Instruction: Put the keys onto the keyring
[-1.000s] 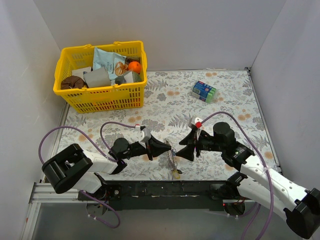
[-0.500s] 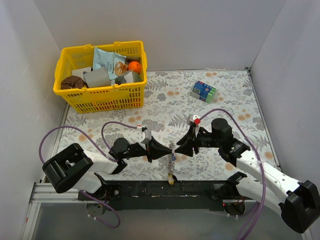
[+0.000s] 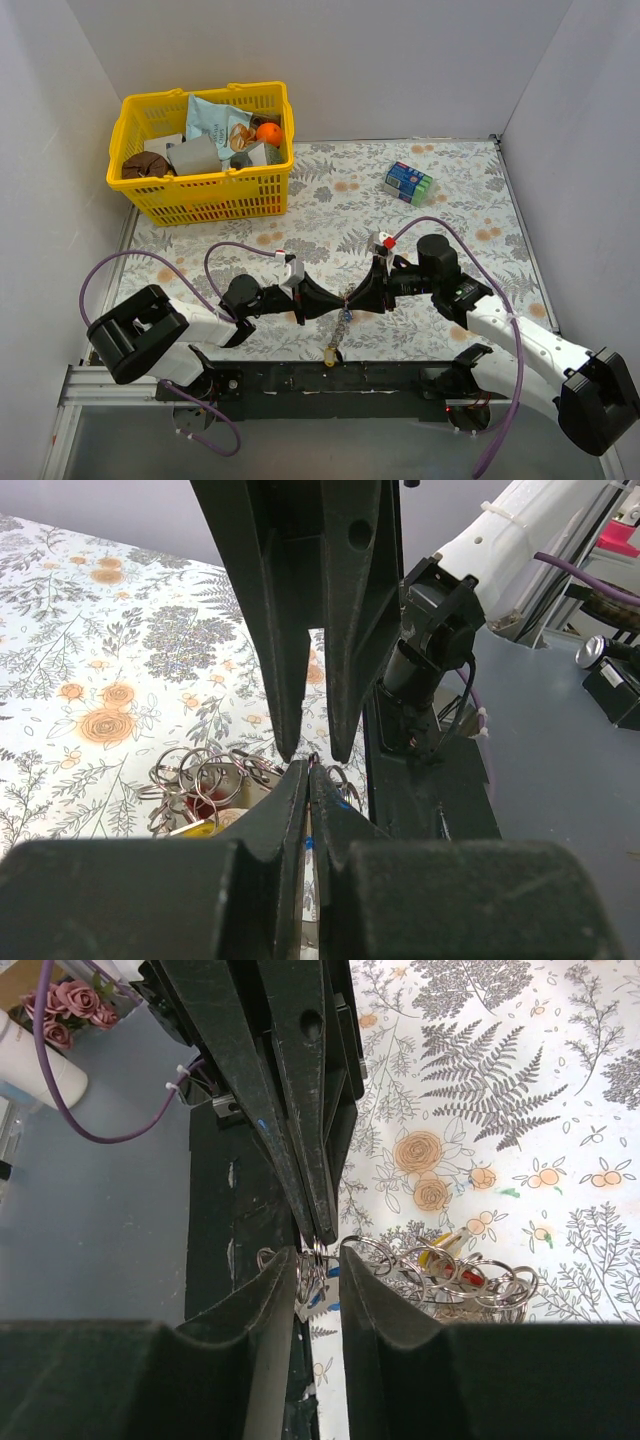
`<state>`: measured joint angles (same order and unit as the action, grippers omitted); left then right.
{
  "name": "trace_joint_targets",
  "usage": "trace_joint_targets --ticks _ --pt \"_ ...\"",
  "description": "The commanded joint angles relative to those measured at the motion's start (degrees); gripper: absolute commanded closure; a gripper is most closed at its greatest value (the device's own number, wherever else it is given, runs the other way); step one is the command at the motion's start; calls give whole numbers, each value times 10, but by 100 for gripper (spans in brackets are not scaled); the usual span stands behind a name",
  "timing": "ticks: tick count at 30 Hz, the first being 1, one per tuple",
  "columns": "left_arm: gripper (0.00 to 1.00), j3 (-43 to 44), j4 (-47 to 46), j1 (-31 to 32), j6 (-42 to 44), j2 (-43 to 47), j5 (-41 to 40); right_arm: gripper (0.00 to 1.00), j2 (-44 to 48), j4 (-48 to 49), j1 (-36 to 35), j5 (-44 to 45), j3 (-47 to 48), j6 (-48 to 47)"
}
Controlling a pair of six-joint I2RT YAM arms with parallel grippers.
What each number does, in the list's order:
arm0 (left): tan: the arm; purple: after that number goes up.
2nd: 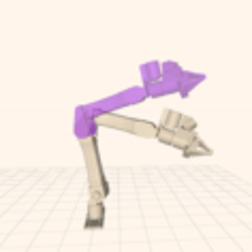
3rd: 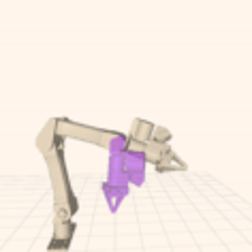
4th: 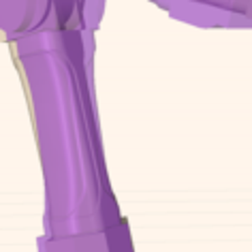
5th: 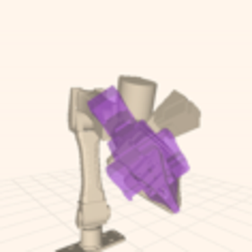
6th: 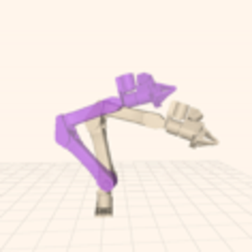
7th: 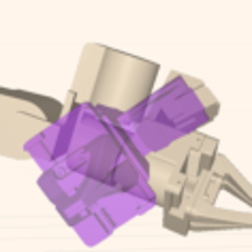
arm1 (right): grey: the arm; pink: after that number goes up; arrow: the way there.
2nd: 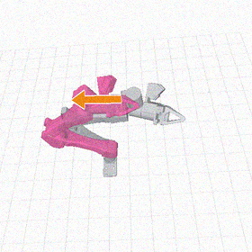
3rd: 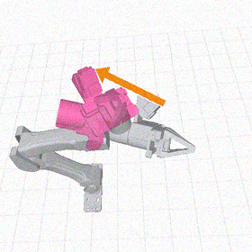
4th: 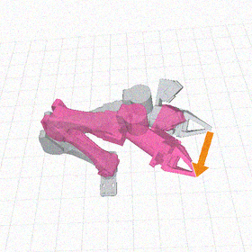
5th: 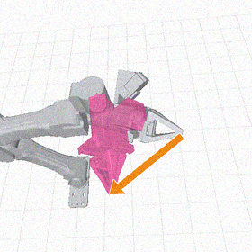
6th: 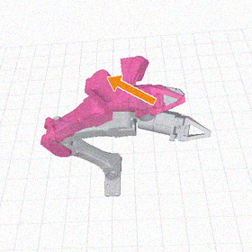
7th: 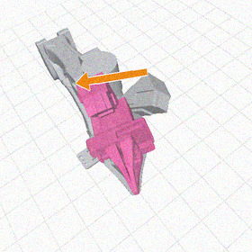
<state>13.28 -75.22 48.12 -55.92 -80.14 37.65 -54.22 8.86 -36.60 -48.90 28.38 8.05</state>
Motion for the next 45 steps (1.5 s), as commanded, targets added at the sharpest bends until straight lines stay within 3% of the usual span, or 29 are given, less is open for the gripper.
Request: trace_joint_targets --ticks 1,10,17,22,26,31,43,45 --pt "100 20 -208 0 0 2 7 71 -7 43 2 -25 3 13" --pt "100 24 -208 0 -2 2 12 87 -19 69 1 -32 -10 26" --pt "100 22 -204 0 0 5 10 99 -25 31 2 -42 -5 3" --pt "100 21 -204 0 1 6 10 99 -22 5 2 -35 -3 -11" --pt "100 22 -201 0 3 7 10 77 -15 -20 2 -16 0 -22" --pt "100 23 -200 0 4 8 12 67 -9 -21 2 -6 -5 -23" --pt "100 26 -203 0 -2 -1 18 77 -23 57 2 -15 -16 34" --pt "100 25 -204 1 -2 -1 16 84 -33 69 2 -20 -15 40"
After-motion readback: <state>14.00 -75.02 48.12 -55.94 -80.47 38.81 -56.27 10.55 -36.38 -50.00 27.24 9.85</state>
